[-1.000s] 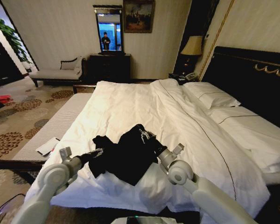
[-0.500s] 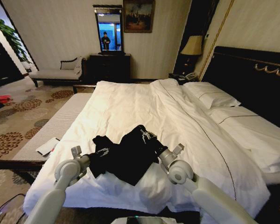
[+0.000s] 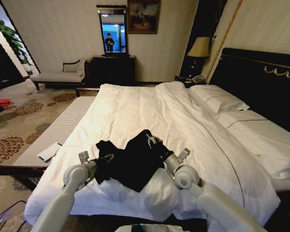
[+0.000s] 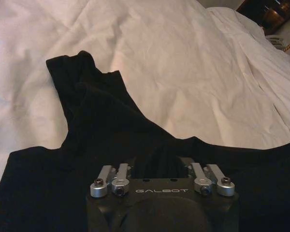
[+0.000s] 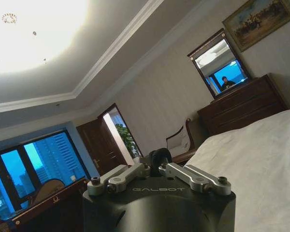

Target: Fold the clothes on the bed.

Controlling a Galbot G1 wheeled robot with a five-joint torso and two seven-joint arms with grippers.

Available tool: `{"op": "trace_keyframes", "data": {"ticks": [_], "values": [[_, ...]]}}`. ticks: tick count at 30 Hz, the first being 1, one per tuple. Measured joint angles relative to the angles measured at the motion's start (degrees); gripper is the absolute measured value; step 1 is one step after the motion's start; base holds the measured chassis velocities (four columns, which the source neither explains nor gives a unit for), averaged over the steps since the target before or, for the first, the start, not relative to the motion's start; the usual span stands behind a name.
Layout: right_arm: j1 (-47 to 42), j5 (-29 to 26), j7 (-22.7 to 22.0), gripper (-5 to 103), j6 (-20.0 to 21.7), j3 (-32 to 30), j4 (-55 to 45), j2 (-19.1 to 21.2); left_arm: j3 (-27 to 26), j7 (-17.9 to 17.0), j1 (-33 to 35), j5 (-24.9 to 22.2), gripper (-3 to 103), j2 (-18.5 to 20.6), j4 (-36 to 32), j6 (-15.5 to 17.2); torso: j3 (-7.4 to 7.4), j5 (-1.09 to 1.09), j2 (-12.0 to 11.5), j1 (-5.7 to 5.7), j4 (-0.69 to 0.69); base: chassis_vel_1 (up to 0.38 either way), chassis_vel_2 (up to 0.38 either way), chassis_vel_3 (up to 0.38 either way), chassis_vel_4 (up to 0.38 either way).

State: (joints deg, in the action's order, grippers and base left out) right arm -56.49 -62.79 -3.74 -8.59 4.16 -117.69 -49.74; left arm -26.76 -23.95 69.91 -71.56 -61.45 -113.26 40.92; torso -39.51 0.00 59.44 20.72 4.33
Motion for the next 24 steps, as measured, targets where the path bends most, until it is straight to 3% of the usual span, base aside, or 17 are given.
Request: {"op": "trace_keyframes", "data": {"ticks": [3,5,8,10,11,21,24], "values": [[0.02,0.02,-0.01,2,0.00,0.05,0.18,-0.05,0.01,0.42,0.06,0.56,29,0.20,0.11,-0.34,0.00,0.00,0.00,0.00,0.00,0.000,0.000,0.000,0.000],[0.02,0.03,-0.02,2,0.00,0.06,0.21,-0.08,-0.01,0.54,0.11,0.62,29,0.25,0.11,-0.38,0.00,0.00,0.00,0.00,0.00,0.000,0.000,0.000,0.000],[0.06,0.06,-0.03,2,0.00,0.09,0.28,-0.09,-0.16,0.70,0.39,0.68,14,0.34,0.09,-0.47,0.00,0.00,0.00,0.00,0.00,0.000,0.000,0.000,0.000],[0.07,0.06,-0.04,2,0.00,0.09,0.29,-0.09,-0.22,0.73,0.50,0.69,14,0.35,0.03,-0.48,0.00,0.00,0.00,0.00,0.00,0.000,0.000,0.000,0.000],[0.07,0.07,-0.07,2,0.00,0.08,0.29,-0.07,-0.37,0.78,0.75,0.69,4,0.38,-0.22,-0.49,0.00,0.00,0.00,0.00,0.00,0.000,0.000,0.000,0.000],[0.42,-0.83,-1.23,2,-0.01,-1.46,-0.93,0.34,-5.23,1.02,4.05,-1.88,1,2.59,-5.60,-0.82,0.00,-0.01,0.00,0.00,0.00,0.000,0.000,0.000,0.000],[1.00,-2.17,-2.00,2,-0.11,-2.71,-2.50,1.02,-8.81,0.88,4.82,-3.98,1,3.67,-10.19,-1.78,0.00,0.00,0.00,0.00,-0.01,0.000,0.000,0.000,0.000]]}}
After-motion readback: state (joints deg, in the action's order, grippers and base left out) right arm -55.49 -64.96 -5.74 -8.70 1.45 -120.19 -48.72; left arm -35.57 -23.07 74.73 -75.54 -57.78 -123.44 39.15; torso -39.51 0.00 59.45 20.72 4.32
